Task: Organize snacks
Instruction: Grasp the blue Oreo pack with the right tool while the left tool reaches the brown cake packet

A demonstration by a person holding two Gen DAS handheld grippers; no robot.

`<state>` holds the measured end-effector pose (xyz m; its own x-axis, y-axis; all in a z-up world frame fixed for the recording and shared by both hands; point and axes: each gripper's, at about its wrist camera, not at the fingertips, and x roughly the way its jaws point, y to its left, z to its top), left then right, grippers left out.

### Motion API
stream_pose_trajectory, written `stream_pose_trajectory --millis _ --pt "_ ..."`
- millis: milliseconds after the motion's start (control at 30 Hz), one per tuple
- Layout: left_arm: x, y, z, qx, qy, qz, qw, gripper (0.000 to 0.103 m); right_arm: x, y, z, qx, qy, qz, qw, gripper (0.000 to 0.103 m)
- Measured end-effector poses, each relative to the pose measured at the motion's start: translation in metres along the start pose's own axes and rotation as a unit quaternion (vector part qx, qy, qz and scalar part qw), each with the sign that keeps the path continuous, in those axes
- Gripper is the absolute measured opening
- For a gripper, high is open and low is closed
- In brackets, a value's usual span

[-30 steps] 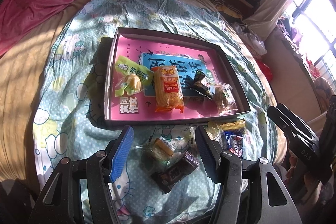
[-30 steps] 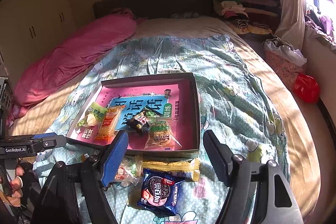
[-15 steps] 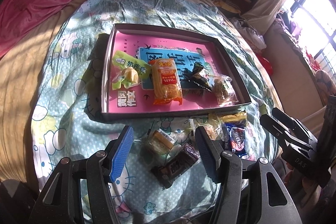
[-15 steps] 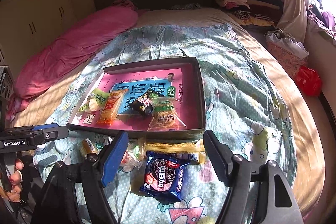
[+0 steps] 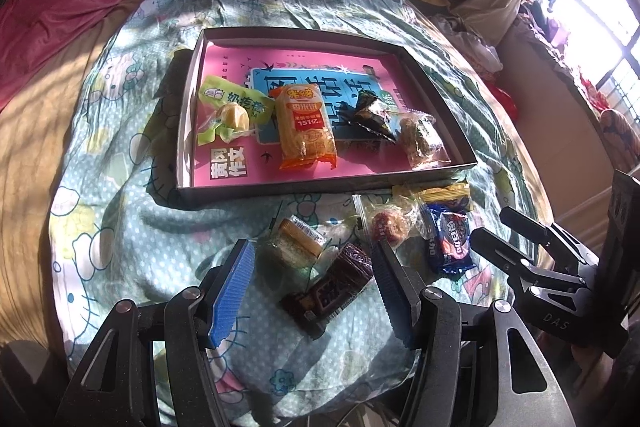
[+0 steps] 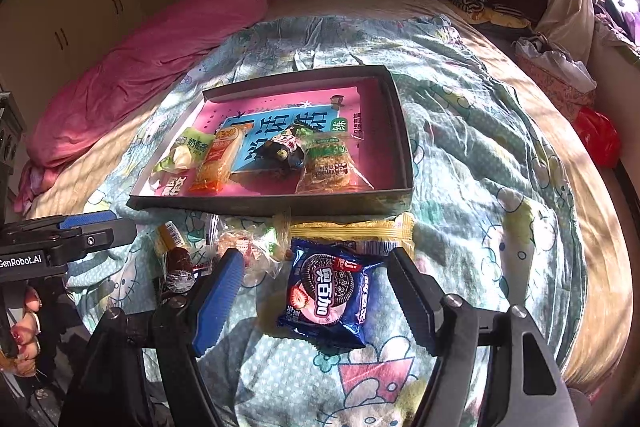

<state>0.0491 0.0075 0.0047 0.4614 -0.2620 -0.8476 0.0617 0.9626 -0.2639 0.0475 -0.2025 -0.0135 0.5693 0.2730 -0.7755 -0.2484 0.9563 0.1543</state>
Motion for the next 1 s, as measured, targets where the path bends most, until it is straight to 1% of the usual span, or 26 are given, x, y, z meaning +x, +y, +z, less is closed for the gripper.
stream_pose_trajectory --millis 333,500,733,1000 --pt "0.011 -0.018 -0.016 0.027 0.030 -0.013 0.9991 0.063 0.004 -0.001 -0.010 0.005 0.021 0.001 1.000 0.073" --pt "0.018 -0.023 -0.020 0.031 0.042 -0.019 0.9985 0.063 0.008 -0.001 -0.012 0.007 0.030 0.001 1.000 0.073" --pt "0.023 -0.021 -0.018 0.028 0.045 -0.012 0.9985 0.063 0.020 0.002 -0.017 0.005 0.050 0.005 0.999 0.073" --pt "0.029 -0.019 -0.014 0.029 0.044 -0.011 0.9986 0.063 0.037 0.000 -0.021 0.007 0.068 -0.005 0.998 0.073"
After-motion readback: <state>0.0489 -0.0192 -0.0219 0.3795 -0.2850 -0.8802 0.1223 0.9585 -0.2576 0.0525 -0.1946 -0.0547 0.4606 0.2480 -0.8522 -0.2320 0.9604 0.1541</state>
